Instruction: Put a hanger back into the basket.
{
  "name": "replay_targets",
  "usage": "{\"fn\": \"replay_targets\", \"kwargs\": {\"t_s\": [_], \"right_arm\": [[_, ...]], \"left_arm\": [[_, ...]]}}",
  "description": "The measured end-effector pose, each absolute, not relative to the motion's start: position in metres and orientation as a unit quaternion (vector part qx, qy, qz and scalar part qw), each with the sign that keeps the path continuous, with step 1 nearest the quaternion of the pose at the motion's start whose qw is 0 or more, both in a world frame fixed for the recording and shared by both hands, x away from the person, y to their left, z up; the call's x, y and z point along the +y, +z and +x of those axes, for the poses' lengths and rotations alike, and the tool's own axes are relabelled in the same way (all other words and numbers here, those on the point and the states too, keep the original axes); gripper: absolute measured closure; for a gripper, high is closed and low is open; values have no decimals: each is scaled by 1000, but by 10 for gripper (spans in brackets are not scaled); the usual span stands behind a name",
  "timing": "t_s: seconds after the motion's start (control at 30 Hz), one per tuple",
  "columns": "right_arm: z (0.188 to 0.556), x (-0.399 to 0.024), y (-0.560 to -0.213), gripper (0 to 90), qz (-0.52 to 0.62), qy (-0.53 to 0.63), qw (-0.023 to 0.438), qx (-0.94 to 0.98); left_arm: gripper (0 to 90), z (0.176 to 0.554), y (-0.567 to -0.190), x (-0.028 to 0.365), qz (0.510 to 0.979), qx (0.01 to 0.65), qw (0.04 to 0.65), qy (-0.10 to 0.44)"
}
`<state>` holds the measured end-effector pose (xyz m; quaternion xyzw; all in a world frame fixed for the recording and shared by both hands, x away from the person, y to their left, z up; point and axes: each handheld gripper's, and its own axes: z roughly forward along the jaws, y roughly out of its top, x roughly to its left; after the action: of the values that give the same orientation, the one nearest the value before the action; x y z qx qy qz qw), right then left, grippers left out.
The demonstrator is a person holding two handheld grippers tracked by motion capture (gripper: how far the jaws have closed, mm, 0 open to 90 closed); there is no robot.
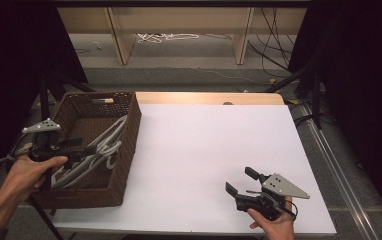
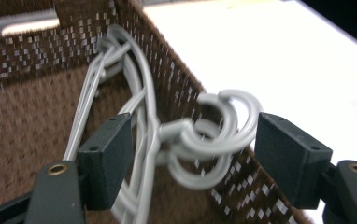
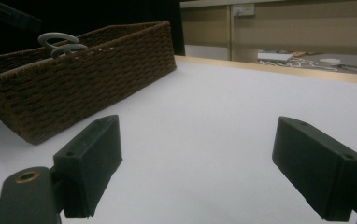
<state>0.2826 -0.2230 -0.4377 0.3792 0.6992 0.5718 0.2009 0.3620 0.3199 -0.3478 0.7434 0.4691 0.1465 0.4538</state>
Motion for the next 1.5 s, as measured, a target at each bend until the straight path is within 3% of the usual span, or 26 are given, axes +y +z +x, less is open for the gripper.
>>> {"fn": "replay_targets", "kwargs": {"t_s": [0.23,1.5], "right_arm": [[283,-222,-438,166,378,578,200,695],[283,-222,-438,165,374,577,204,697]], "left_arm": [[186,355,-341,302,726,464,479,166],[173,327,-337,214,714,384,564,159]]}}
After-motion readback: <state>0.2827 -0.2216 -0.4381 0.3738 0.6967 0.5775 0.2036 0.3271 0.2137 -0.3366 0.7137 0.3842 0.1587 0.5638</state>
